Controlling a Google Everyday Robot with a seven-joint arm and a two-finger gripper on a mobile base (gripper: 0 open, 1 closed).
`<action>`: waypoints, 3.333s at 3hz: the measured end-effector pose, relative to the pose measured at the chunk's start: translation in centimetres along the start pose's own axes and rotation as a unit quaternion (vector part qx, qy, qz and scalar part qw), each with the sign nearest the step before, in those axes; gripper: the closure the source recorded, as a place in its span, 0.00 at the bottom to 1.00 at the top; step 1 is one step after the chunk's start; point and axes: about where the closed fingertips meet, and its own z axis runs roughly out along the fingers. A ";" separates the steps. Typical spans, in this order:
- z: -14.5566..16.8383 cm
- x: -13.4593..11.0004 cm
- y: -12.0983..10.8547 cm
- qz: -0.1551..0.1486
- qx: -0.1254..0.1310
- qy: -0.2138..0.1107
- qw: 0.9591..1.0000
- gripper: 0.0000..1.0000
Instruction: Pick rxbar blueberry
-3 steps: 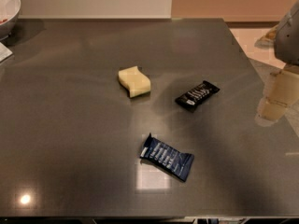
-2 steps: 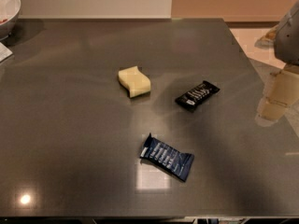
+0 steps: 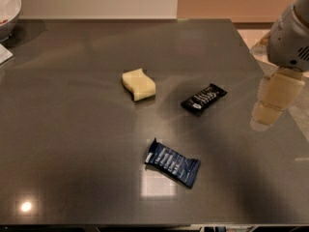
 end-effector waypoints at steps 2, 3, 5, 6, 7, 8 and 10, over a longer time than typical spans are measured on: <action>4.4 -3.7 3.3 -0.013 -0.055 -0.024 0.998 0.00; 6.7 -5.5 5.9 -0.024 -0.072 -0.039 0.996 0.00; 10.8 -7.9 9.1 -0.041 -0.086 -0.050 0.994 0.00; 12.3 -8.6 10.1 -0.046 -0.092 -0.055 0.993 0.00; 13.5 -9.0 10.9 -0.045 -0.100 -0.057 0.992 0.00; 14.1 -9.3 11.6 -0.043 -0.107 -0.059 0.992 0.00; 14.6 -9.7 12.2 -0.037 -0.111 -0.058 0.991 0.41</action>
Offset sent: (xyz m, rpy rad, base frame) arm -0.0332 0.0841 -0.0723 0.0996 0.1561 0.1099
